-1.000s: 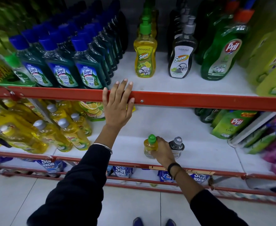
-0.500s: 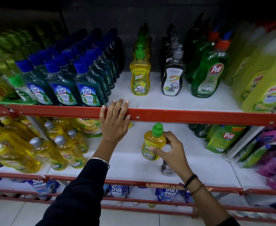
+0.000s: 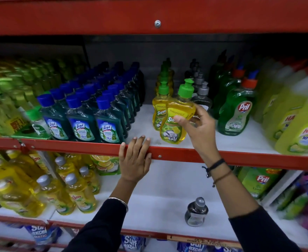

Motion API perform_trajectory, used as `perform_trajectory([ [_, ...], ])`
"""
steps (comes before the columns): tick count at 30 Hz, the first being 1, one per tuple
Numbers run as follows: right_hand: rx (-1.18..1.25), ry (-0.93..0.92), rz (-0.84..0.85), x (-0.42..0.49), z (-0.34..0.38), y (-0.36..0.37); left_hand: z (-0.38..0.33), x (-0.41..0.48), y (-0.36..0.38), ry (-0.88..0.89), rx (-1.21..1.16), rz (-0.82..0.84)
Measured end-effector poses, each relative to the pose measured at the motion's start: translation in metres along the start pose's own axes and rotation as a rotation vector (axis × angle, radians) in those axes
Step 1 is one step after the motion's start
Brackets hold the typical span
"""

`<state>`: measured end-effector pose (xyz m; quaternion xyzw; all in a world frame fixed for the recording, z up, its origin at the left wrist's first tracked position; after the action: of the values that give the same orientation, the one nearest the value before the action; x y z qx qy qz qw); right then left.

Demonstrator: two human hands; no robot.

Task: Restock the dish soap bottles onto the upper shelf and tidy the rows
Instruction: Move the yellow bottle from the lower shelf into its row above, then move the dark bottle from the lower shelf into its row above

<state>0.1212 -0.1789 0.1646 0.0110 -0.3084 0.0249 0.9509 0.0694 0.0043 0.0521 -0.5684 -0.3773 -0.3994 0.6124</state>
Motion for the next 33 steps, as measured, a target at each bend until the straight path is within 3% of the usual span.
perform_trajectory([
  [8, -0.22, 0.002, 0.113, 0.014, -0.041, 0.038, 0.0, 0.0, 0.003, 0.029, 0.015, -0.059],
  [16, -0.319, 0.036, 0.124, 0.013, -0.046, 0.039, -0.001, 0.001, 0.003, 0.029, 0.019, -0.068],
  [21, -0.268, -0.094, -0.056, -0.025, -0.012, 0.005, -0.001, -0.001, 0.001, 0.025, 0.005, -0.074],
  [24, -0.192, -0.13, -0.082, -0.069, -0.01, -0.021, -0.002, -0.002, 0.0, 0.024, -0.003, -0.085],
  [27, -0.213, -0.035, -0.027, -0.117, -0.044, -0.045, -0.002, -0.003, -0.001, 0.021, 0.001, -0.096],
  [33, -0.354, 0.339, 0.131, -0.198, -0.153, -0.092, -0.002, -0.006, 0.002, -0.003, 0.012, -0.106],
])
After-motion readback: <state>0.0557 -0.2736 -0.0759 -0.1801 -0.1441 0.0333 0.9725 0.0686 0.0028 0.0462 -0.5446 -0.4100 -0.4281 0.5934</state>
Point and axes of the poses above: each hand's wrist, its own x-axis towards the middle knuckle, its own y-axis out of the palm, z = x × y, the point moved 8 cm from there along x, towards the middle knuckle, and after that the axes turned 1 degree about -y, right-handed, at the moved point
